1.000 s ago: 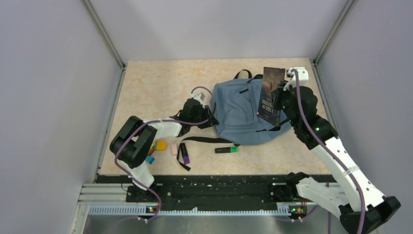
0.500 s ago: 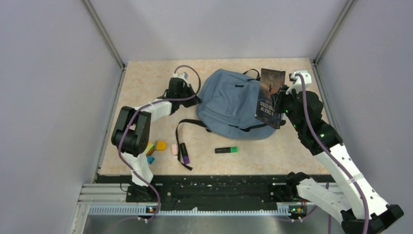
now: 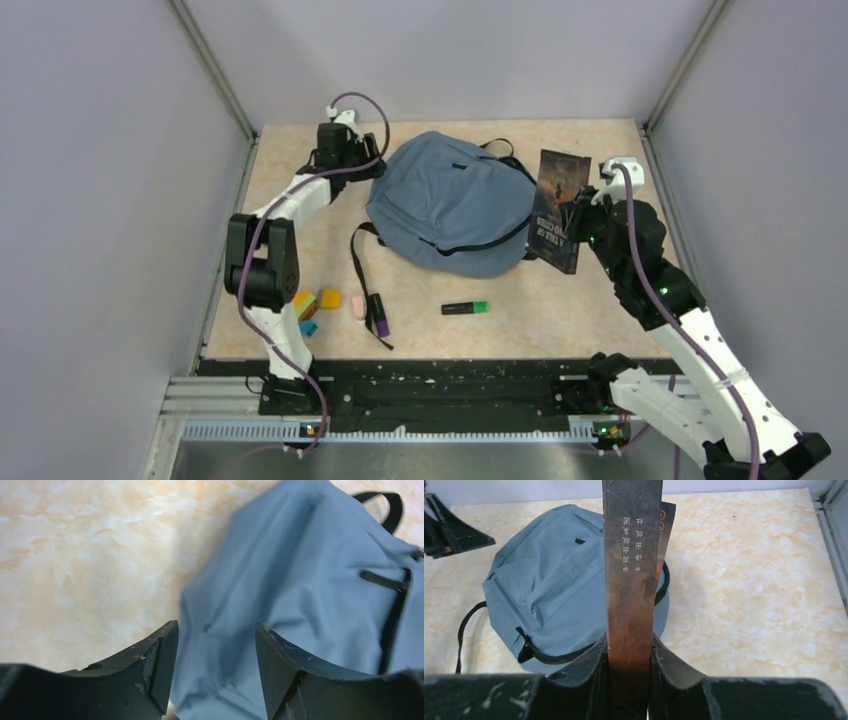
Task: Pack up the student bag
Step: Adjust the student bag at the center of the board.
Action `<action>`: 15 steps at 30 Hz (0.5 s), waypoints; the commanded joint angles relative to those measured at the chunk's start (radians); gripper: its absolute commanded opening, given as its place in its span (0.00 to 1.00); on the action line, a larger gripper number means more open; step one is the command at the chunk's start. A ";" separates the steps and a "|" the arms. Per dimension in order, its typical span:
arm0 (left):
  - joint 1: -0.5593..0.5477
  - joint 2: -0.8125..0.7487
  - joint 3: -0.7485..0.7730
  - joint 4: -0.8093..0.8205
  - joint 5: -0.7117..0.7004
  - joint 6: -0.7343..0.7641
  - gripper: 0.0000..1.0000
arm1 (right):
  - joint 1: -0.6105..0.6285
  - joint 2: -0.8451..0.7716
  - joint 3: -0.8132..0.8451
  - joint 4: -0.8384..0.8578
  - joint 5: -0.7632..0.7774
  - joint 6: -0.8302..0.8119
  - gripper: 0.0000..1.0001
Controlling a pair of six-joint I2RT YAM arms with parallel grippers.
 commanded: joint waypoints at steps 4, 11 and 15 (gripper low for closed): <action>-0.248 -0.287 -0.151 0.104 0.015 0.230 0.63 | 0.004 -0.013 -0.006 0.144 0.248 0.019 0.00; -0.549 -0.301 -0.237 0.174 0.080 0.304 0.61 | 0.004 -0.047 -0.084 0.158 0.407 0.012 0.00; -0.643 -0.240 -0.219 0.202 0.123 0.322 0.64 | 0.004 -0.059 -0.108 0.144 0.349 0.054 0.00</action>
